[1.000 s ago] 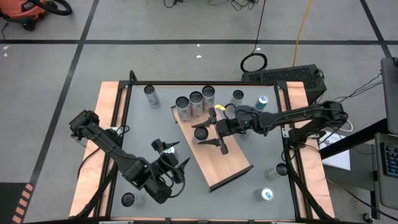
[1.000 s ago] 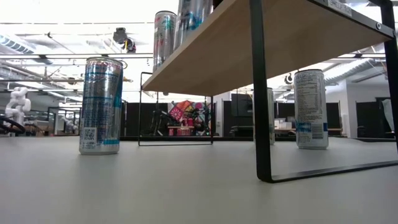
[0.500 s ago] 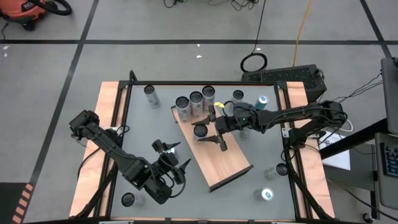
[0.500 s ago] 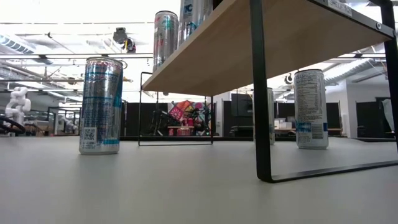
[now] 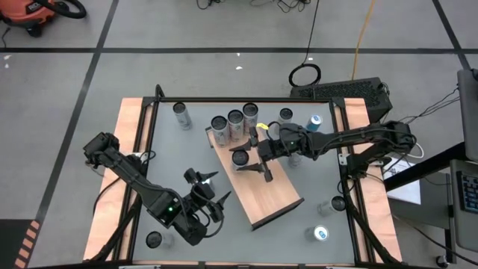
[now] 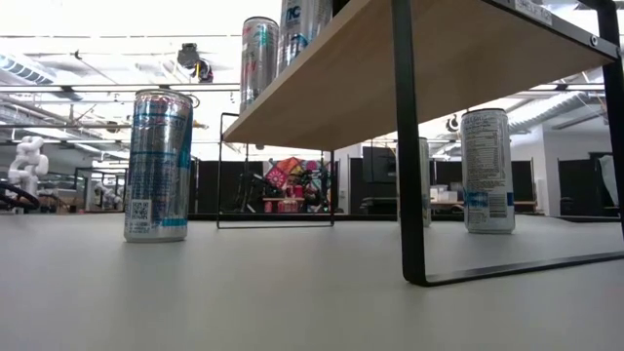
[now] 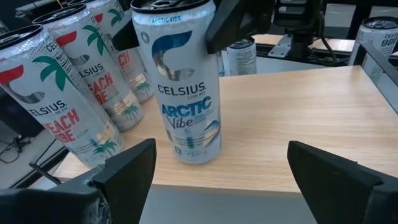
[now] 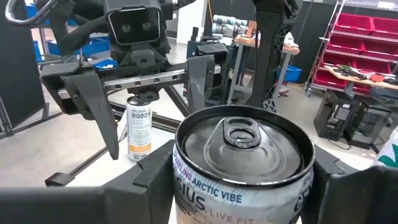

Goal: Place canned beverage on shelf
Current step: Put the bottom left white-blue soda can on the shelf

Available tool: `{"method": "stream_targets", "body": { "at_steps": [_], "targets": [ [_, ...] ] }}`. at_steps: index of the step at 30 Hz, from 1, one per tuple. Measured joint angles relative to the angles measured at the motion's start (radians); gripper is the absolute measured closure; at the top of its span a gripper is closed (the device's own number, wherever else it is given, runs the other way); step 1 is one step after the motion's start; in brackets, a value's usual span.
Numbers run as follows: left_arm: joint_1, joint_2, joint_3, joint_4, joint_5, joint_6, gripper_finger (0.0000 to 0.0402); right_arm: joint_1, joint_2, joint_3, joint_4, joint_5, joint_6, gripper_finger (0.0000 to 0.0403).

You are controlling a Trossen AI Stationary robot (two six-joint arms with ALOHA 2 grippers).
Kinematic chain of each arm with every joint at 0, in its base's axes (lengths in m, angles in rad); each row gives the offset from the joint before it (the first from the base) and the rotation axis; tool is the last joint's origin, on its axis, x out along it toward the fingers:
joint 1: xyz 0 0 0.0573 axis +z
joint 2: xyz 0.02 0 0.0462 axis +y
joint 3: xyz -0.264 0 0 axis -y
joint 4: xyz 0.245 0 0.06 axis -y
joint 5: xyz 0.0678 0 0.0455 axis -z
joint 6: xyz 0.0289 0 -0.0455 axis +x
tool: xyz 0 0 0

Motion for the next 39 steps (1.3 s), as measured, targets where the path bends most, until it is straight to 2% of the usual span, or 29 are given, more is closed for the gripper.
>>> {"method": "stream_targets", "body": {
  "at_steps": [7, 18, 28, 33, 39],
  "targets": [
    [-0.001, 0.0, 0.0, 0.011, 0.018, 0.001, 0.0046, 0.0, 0.011, 0.0, 0.014, 0.0, -0.001, 0.0197],
    [-0.016, 0.0, 0.0, 0.011, 0.021, 0.006, 0.0046, -0.015, 0.012, 0.0, 0.02, 0.002, 0.007, 0.0144],
    [-0.036, 0.002, -0.08, 0.105, 0.015, 0.0, 0.0046, -0.02, 0.006, 0.0, 0.035, 0.002, 0.009, 0.0141],
    [-0.036, 0.002, -0.093, 0.123, 0.013, 0.001, 0.0046, -0.019, -0.038, 0.0, 0.021, 0.006, 0.008, 0.0141],
    [-0.036, 0.002, -0.093, 0.125, 0.003, 0.007, 0.0046, -0.013, -0.154, 0.0, -0.162, 0.141, -0.043, 0.0143]
  ]
}}
